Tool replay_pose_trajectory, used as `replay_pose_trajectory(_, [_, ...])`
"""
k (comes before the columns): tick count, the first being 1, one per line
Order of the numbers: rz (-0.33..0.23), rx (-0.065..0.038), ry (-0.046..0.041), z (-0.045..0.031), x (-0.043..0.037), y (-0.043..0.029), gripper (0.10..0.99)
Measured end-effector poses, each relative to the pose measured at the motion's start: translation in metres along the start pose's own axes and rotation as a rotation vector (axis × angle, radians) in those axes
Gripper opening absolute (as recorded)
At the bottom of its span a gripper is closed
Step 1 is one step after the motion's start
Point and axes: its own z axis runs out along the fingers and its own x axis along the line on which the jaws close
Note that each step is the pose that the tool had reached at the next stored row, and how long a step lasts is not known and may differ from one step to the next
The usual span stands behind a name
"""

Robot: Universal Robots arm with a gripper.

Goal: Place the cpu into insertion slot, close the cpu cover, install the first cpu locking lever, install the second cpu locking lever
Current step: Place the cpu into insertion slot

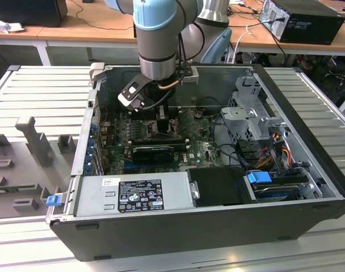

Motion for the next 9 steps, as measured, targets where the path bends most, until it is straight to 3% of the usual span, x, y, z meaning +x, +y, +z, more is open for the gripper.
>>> replay_pose_trajectory(9, [0.0,0.0,-0.0003,0.0021,0.0001,0.0004,0.537])
